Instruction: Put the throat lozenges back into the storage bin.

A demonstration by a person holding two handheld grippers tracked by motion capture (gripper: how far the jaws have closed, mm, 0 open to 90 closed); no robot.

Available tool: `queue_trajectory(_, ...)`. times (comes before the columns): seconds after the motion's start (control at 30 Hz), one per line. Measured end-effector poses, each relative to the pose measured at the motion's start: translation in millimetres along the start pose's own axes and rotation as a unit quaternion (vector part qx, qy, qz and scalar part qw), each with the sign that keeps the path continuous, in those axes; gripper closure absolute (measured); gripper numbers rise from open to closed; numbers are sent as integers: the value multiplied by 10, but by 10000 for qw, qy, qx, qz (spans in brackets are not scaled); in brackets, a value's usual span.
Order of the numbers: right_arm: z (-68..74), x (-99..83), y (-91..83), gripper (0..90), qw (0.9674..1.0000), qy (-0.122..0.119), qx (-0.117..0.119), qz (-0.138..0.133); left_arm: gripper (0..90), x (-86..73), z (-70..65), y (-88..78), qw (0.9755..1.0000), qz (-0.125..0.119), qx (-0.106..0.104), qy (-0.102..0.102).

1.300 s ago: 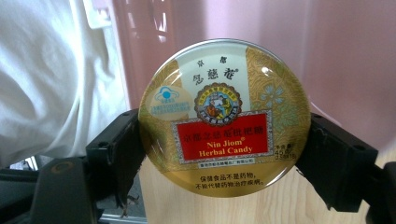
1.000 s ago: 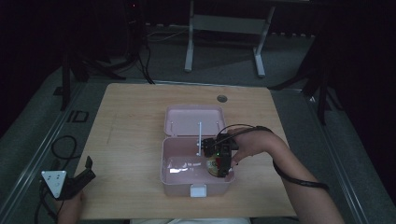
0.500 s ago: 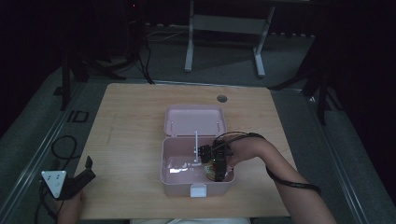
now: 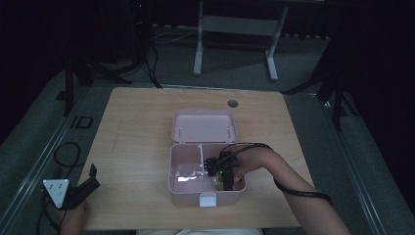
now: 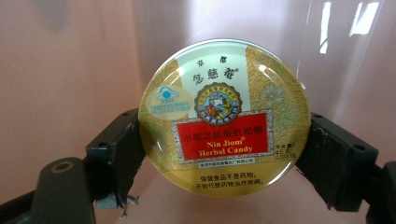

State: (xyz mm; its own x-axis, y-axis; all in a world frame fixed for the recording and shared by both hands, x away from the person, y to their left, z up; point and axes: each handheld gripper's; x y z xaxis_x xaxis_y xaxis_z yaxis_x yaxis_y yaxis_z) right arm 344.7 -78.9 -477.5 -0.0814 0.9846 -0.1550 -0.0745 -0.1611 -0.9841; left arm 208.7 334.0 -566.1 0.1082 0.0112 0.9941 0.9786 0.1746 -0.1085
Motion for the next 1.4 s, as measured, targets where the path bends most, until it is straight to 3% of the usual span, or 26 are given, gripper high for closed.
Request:
queue_trajectory(0.5, -22, 75, 100, 194, 9984, 77, 139, 544, 10, 0, 2, -1, 10000, -4, -8, -2)
queue_trajectory(0.63, -35, 65, 77, 187, 9982, 215, 306, 461, 10, 0, 4, -4, 10000, -5, -13, 2)
queue_trajectory(0.77, -29, 44, 41, 189, 9988, 158, 295, 355, 10, -1, 2, -2, 10000, -5, -12, -3)
queue_trajectory(1.03, -10, -42, -202, 165, 9997, 154, 184, -109, 10, -1, -3, 0, 10000, 2, -16, 13)
queue_trajectory(1.17, 22, -155, -365, 131, 9989, 122, -1, -445, 10, -2, -2, -1, 10000, -1, -21, 6)
queue_trajectory(1.3, 12, -285, -528, 126, 9959, 243, -52, -873, 10, -1, -3, -1, 10000, 4, -20, 24)
queue_trajectory(1.4, 10, -402, -671, 124, 9913, 308, -208, -1264, 10, -2, -4, -2, 10000, -4, -18, 21)
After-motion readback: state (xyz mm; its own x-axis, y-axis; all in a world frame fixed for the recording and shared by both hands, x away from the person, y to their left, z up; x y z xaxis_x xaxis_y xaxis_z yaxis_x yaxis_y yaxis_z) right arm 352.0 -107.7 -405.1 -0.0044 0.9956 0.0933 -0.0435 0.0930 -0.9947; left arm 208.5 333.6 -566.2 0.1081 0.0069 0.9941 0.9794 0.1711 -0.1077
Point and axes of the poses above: each handheld gripper's, and its own axes: y roughly forward along the jaws, x roughly out of its top, z roughly to its left, and after that the axes turned 1 degree about y, right-handed
